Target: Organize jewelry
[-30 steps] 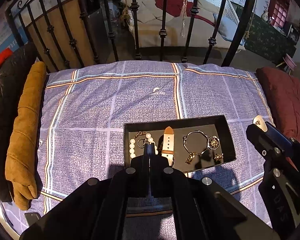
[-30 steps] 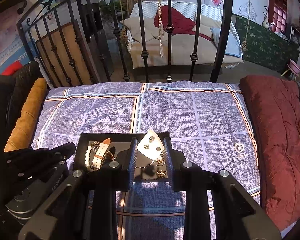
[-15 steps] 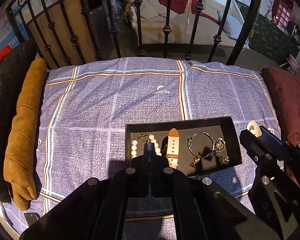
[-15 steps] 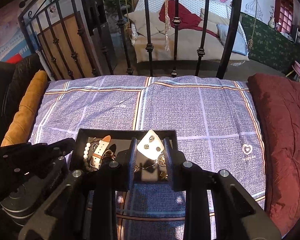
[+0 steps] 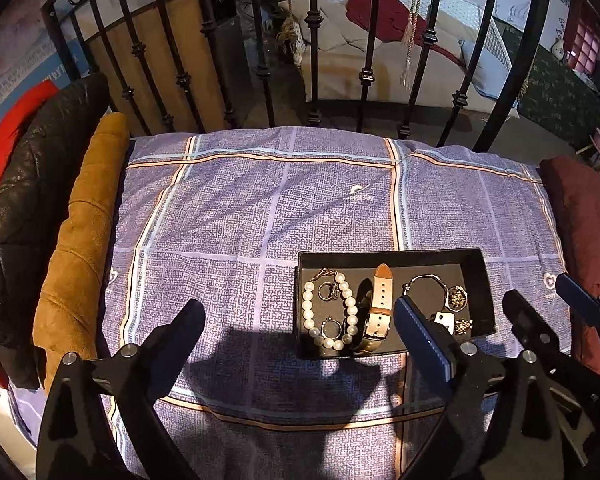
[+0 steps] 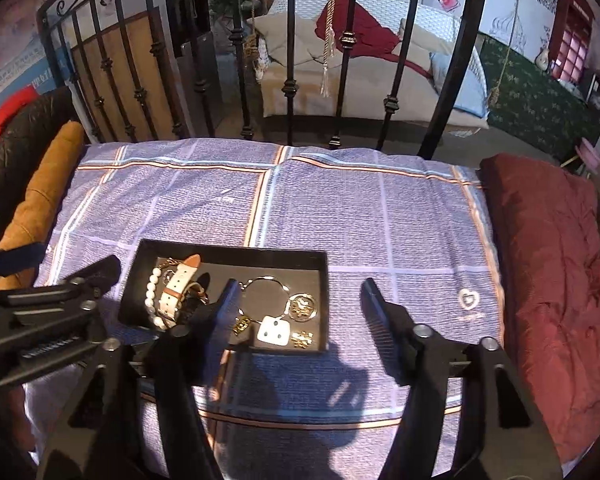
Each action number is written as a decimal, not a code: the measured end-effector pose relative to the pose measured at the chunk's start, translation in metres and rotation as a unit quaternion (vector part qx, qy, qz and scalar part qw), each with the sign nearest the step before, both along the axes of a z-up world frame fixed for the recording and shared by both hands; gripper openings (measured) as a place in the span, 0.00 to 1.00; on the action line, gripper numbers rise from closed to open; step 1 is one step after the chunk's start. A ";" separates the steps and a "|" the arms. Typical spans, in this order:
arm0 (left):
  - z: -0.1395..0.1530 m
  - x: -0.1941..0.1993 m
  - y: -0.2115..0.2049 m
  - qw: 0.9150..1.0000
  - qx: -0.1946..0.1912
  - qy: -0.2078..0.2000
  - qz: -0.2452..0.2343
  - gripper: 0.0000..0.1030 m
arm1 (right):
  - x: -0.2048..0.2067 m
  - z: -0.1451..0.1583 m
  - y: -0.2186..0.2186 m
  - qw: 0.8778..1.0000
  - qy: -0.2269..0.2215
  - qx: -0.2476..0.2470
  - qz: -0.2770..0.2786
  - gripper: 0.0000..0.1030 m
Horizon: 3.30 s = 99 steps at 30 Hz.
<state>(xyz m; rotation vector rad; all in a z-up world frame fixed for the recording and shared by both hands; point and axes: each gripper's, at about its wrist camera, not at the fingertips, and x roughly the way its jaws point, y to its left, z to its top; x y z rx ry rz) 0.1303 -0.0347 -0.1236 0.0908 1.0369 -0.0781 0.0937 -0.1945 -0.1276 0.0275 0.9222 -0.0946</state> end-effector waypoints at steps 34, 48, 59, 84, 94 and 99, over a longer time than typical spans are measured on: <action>0.112 -0.073 0.007 1.000 -0.002 -0.015 -0.006 0.94 | -0.062 0.101 0.005 1.000 0.028 0.003 -0.008 0.70; 0.117 -0.079 0.019 1.000 -0.011 -0.013 -0.001 0.94 | -0.070 0.110 0.014 1.000 0.016 -0.006 0.000 0.70; 0.119 -0.088 0.018 1.000 -0.008 -0.015 -0.010 0.94 | -0.079 0.107 0.007 0.999 0.033 0.019 -0.022 0.70; 0.120 -0.087 0.020 1.000 -0.011 -0.018 -0.009 0.94 | -0.079 0.110 0.016 0.999 0.033 0.017 -0.015 0.70; 0.117 -0.089 0.020 1.000 -0.014 -0.013 -0.011 0.94 | -0.080 0.110 0.016 0.999 0.034 0.017 -0.018 0.70; 0.116 -0.088 0.020 1.000 -0.012 -0.012 -0.010 0.94 | -0.080 0.110 0.016 0.999 0.033 0.015 -0.016 0.70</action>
